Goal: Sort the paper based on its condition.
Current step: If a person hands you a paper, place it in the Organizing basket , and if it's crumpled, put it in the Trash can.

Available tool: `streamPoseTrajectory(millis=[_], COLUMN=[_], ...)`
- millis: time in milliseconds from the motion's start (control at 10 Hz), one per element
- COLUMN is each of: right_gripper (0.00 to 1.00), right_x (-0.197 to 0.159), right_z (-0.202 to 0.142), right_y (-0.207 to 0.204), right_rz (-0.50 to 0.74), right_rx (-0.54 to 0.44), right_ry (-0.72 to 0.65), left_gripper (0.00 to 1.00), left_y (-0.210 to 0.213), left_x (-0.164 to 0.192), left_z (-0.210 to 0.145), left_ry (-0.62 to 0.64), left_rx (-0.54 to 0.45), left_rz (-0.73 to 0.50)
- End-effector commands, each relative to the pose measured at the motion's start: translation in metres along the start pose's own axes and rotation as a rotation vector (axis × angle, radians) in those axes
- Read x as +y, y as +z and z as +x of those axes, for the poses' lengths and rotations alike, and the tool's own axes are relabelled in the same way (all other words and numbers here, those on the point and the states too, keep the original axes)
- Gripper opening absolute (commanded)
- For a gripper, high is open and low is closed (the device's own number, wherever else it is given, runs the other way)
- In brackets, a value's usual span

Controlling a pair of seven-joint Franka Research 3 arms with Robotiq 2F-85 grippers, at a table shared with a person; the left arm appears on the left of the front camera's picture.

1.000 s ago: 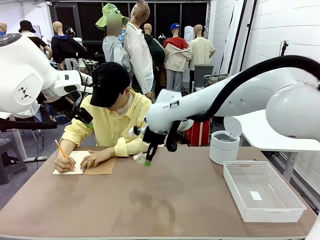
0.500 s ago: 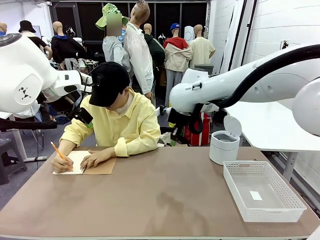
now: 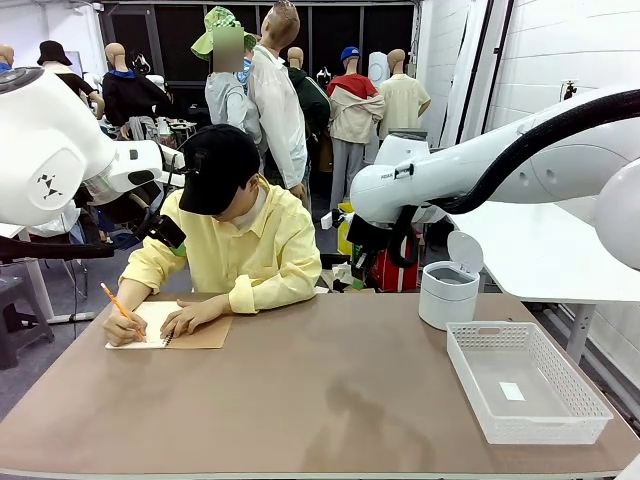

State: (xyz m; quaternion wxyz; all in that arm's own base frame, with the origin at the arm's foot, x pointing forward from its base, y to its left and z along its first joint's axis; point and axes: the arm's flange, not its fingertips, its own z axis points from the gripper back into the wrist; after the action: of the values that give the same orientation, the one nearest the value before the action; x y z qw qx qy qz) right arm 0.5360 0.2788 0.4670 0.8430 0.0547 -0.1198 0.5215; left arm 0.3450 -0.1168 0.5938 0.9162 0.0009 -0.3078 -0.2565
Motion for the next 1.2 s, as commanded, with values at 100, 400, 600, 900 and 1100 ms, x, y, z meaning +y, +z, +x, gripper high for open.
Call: streamPoseTrajectory(millis=[100,400,600,900,1100], right_gripper=[0.0,0.0,0.0,0.0,0.0], right_x=[0.0,-0.019,-0.045,-0.081,-0.1], right_z=[0.0,-0.016,-0.038,-0.067,-0.084], right_y=[0.0,0.006,0.016,0.026,0.026], right_rz=[0.0,-0.225,-0.293,-0.398,-0.449], right_rx=[0.0,0.021,0.024,0.064,0.117], right_ry=[0.0,-0.131,-0.241,-0.415,-0.503], left_gripper=[1.0,1.0,1.0,1.0,1.0], left_y=[0.001,0.001,0.001,0.001,0.001], left_x=[0.0,0.0,0.0,0.0,0.0], left_z=[0.0,0.0,0.0,0.0,0.0], left_ry=[0.001,0.001,0.001,0.001,0.001], left_rx=[0.006,0.006,0.006,0.006,0.006], left_rz=[-0.004,-0.004,-0.004,-0.004,-0.004])
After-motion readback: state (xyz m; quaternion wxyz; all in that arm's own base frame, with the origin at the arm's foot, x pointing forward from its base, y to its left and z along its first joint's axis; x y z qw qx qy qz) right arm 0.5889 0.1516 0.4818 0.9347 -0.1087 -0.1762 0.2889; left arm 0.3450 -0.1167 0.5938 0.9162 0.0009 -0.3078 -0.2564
